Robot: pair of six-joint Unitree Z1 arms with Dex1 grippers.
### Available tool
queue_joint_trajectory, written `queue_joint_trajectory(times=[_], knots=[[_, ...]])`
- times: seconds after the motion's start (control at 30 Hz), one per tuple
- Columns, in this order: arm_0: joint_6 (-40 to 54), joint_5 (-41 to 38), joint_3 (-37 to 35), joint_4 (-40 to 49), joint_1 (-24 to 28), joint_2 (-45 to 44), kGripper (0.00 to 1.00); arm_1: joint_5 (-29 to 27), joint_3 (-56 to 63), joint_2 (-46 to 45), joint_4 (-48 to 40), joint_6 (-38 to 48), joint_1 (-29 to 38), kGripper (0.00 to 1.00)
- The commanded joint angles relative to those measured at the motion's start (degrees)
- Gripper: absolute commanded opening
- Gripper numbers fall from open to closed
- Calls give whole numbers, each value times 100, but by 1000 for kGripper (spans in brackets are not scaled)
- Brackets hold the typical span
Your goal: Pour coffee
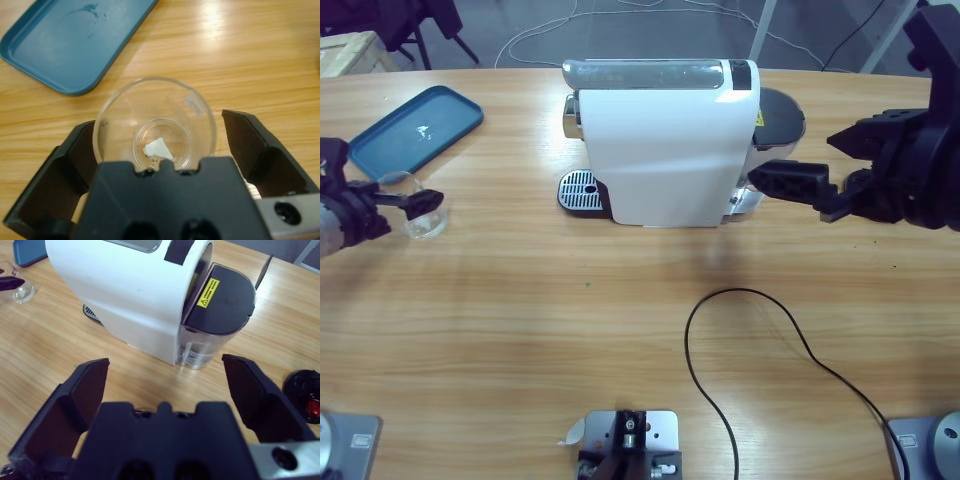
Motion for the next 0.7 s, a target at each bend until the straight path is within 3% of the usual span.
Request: queue_joint_trajectory(times=[0.03, 0.1, 0.17, 0.2, 0.23, 0.27, 0.4, 0.53, 0.7], knots=[[41, -70, 343, -876, 85, 529, 815, -5, -40, 187, -19, 63, 60, 1000], [46, -61, 364, -883, 83, 591, 657, 9, -112, 189, -5, 63, 60, 1000], [8, -61, 417, -889, 67, 673, 641, 9, -148, 240, -5, 63, 60, 1000], [18, -61, 447, -889, 71, 693, 524, 9, -172, 281, -5, 63, 60, 1000], [64, -61, 473, -901, 73, 687, 230, 9, -200, 318, -6, 63, 60, 1000], [58, -70, 502, -934, 69, 672, 7, 14, -225, 354, -13, 63, 60, 1000], [43, -118, 487, -1075, 23, 626, 0, 14, -264, 393, -13, 63, 60, 1000], [1029, -1158, -115, -1026, -722, -343, 0, -211, -464, 377, 444, -69, 60, 1000], [2324, -2774, -1917, 2189, -706, -1099, 0, -342, -598, -192, 890, -175, 60, 1000]])
